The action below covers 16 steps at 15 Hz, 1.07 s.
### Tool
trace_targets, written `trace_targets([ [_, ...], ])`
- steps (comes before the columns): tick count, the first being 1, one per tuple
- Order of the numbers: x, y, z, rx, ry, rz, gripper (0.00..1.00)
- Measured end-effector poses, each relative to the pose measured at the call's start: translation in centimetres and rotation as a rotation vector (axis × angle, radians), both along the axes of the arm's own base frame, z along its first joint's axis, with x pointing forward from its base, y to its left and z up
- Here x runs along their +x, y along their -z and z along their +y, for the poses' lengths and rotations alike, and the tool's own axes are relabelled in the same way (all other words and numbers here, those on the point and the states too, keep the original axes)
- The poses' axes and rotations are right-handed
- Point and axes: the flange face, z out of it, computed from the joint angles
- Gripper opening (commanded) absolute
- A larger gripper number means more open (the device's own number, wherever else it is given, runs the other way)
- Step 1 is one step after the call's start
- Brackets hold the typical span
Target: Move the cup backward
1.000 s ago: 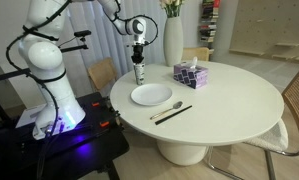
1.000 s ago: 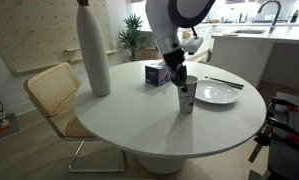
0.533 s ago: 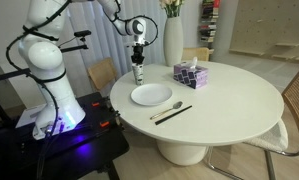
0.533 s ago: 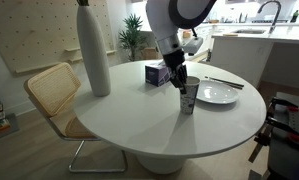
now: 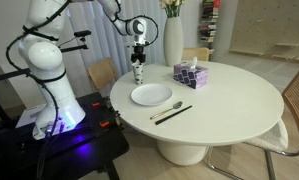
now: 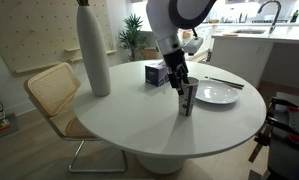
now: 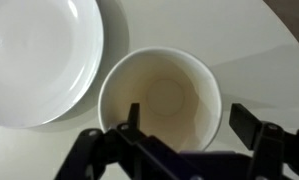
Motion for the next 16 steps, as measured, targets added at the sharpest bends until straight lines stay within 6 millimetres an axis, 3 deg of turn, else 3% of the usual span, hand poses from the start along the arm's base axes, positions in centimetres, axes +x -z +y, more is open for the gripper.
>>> trace_targets([
  [10, 0.2, -1.0, -0.1, 0.002, 0.002, -0.016, 1.0],
  [13, 0.0, -3.5, 0.8, -0.002, -0.004, -0.061, 1.0],
  [16, -1.0, -8.2, 2.5, -0.022, 0.001, -0.145, 1.0],
])
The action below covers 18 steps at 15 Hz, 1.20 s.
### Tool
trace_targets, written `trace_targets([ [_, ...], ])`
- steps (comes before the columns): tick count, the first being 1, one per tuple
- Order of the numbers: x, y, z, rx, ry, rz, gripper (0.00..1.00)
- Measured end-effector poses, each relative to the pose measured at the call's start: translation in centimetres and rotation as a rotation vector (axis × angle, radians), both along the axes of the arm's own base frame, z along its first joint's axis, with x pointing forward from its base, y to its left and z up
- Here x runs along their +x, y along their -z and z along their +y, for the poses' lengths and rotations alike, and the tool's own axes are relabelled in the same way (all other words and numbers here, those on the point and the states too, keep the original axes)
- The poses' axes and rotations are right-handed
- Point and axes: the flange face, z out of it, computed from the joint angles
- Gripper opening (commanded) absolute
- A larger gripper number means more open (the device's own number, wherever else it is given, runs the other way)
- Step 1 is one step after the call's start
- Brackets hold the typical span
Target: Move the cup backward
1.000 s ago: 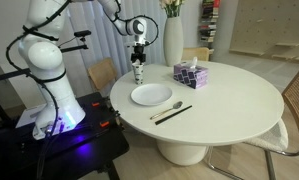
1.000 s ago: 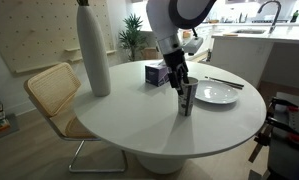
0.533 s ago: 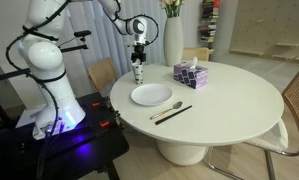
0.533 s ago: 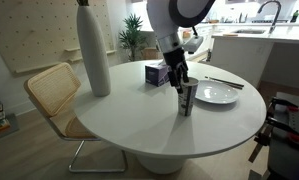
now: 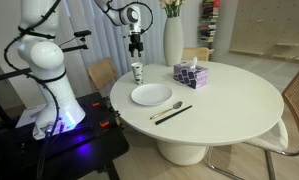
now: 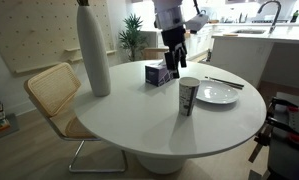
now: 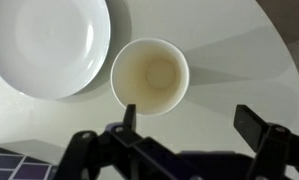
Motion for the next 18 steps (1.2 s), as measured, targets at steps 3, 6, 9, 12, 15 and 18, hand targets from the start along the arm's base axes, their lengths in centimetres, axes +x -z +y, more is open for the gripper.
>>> trace_targets([
  [3, -1.6, -5.5, 1.1, -0.022, 0.021, -0.089, 1.0],
  [6, -3.1, -10.6, 1.0, -0.032, 0.051, -0.159, 1.0],
  [9, -4.5, -14.2, -0.4, -0.039, 0.093, -0.209, 1.0],
  [12, -6.6, -16.4, -3.8, -0.051, 0.134, -0.236, 1.0],
  [15, -9.6, -17.5, -9.1, -0.078, 0.2, -0.25, 1.0],
  [18, -12.9, -18.5, -14.6, -0.097, 0.24, -0.262, 1.0],
])
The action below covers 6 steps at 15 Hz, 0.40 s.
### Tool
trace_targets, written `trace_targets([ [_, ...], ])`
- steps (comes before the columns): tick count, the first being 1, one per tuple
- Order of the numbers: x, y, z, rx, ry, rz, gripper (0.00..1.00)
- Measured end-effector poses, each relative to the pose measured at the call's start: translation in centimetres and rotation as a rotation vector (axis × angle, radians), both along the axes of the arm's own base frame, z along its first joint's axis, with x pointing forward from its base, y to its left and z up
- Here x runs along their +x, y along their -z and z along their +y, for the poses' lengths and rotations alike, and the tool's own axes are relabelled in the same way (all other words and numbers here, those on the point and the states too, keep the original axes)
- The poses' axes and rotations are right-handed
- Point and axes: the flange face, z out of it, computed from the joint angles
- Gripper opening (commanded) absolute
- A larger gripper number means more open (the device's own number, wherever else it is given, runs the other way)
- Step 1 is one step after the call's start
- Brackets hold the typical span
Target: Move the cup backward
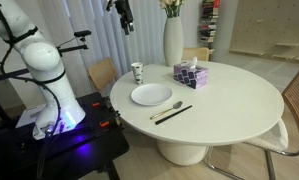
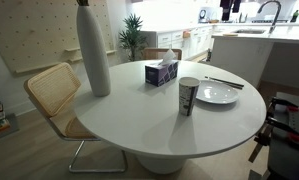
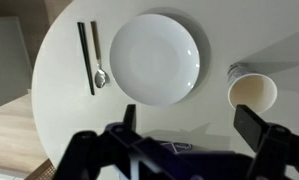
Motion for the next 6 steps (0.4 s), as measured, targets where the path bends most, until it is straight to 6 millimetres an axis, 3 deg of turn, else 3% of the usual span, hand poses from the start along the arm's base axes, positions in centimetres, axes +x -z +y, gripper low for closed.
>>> trace_targets([
  [3, -3.5, -0.9, -5.0, 0.003, 0.006, -0.011, 1.0],
  [6, -5.4, -1.3, -6.3, 0.006, 0.01, -0.028, 1.0],
])
